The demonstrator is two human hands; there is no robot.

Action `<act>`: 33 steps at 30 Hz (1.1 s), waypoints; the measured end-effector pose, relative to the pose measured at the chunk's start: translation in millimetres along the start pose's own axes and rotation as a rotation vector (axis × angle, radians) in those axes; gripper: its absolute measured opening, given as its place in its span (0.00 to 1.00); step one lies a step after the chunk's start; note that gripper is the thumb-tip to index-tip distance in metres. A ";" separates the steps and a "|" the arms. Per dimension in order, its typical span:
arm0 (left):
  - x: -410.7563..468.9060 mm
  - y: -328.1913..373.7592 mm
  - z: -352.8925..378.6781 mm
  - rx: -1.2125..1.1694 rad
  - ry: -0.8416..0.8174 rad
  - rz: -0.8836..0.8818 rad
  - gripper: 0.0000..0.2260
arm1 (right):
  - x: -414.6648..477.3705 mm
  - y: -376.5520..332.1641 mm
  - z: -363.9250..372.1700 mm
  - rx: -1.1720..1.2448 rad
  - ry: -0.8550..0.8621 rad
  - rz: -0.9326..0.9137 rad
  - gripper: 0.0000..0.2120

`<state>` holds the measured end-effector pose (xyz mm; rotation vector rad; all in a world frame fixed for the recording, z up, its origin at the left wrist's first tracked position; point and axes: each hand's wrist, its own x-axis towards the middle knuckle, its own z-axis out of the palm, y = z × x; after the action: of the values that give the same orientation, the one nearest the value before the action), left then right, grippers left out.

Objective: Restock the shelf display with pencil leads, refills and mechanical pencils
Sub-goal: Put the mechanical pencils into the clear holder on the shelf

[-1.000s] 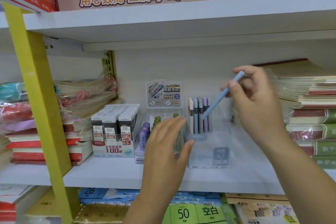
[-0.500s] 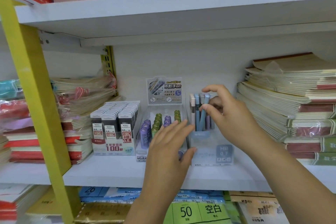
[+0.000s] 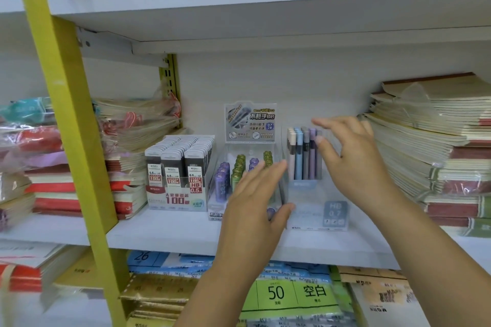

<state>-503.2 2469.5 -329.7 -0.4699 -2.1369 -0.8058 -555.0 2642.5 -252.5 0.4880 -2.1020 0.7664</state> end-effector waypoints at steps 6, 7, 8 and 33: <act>-55.7 -2.8 -27.9 0.082 0.117 0.097 0.15 | -56.5 -46.9 -25.9 0.555 0.111 -0.111 0.08; -75.4 -9.6 -31.5 0.102 0.073 0.080 0.15 | -75.4 -50.5 -23.0 0.607 0.030 -0.098 0.08; -98.6 -18.7 -33.5 0.120 0.005 0.040 0.15 | -97.6 -49.9 -16.4 0.630 -0.062 -0.059 0.07; -424.8 -119.7 16.8 -0.604 -0.653 -1.562 0.17 | -530.2 43.4 251.0 0.166 -1.245 1.070 0.35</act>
<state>-315.9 2367.4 -716.5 1.0009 -2.5756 -2.4081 -414.3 2544.9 -815.2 -0.2748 -3.5411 1.4626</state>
